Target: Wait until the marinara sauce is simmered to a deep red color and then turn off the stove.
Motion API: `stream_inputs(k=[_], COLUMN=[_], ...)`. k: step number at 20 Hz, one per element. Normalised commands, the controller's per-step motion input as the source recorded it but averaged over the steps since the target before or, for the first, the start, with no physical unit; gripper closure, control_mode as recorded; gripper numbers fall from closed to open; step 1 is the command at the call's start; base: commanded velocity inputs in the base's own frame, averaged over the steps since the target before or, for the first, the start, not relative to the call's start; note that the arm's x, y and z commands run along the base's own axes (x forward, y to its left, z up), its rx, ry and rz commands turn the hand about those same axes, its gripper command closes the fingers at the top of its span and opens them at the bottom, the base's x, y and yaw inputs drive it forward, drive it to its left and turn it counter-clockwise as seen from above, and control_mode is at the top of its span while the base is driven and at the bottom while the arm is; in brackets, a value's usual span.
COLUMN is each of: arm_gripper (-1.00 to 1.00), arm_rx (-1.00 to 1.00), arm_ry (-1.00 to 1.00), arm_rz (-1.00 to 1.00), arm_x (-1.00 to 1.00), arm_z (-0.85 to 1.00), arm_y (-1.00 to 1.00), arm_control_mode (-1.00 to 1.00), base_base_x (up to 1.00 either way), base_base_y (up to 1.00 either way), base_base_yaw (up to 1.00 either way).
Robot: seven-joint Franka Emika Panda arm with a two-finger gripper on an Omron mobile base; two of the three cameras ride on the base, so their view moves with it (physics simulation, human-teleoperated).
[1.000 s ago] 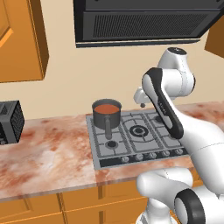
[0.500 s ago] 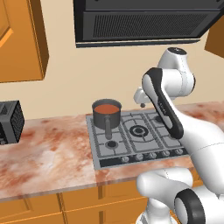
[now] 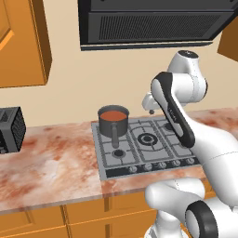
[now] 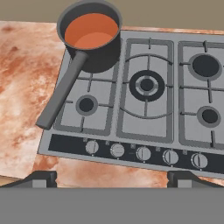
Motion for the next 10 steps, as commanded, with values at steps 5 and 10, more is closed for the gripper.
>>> stream_inputs(k=[5,10], arm_gripper=[-1.00,-1.00], arm_rx=[0.00,0.00], arm_ry=[0.00,0.00], arm_rz=[0.00,0.00], arm_x=[0.00,0.00], arm_z=[0.00,0.00], arm_y=[0.00,0.00], arm_control_mode=[-1.00,-1.00], base_base_x=[0.00,0.00], base_base_y=[0.00,0.00], base_base_yaw=[0.00,0.00])
